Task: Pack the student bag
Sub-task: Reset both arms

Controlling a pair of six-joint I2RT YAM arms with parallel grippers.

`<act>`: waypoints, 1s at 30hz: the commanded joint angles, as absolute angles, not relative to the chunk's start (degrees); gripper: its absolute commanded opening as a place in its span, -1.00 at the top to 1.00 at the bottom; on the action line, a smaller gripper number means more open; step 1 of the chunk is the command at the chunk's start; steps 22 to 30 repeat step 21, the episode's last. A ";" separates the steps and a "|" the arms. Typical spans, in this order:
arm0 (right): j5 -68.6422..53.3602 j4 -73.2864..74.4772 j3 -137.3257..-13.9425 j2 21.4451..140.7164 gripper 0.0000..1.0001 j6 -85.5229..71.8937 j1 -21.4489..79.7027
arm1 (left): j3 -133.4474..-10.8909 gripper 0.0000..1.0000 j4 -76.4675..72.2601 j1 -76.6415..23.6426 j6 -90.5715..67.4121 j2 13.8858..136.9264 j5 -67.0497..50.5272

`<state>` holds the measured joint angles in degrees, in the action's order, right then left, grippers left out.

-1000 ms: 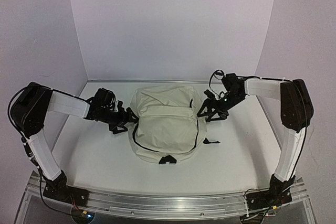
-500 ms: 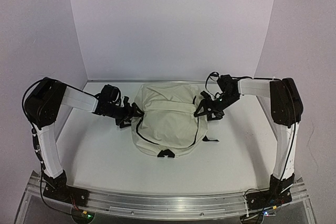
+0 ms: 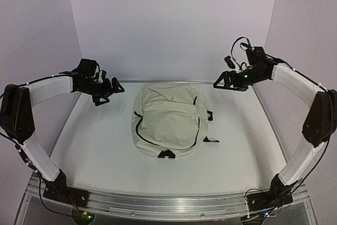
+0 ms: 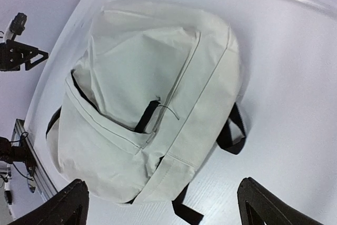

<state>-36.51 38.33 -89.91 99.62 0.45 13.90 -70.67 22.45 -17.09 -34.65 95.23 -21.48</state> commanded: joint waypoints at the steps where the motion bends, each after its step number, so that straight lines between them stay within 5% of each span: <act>1: -28.72 39.42 -85.17 92.04 -0.97 5.00 11.37 | -75.67 -0.99 35.00 -15.44 -27.23 87.77 -13.28; 16: -25.82 39.19 -71.41 86.95 -0.96 11.12 6.50 | -54.54 -0.99 35.21 -15.15 -28.91 73.60 -7.56; 30: -28.06 38.81 -70.81 86.91 -0.96 10.25 6.50 | -53.81 -0.99 35.63 -15.20 -29.25 72.45 -6.64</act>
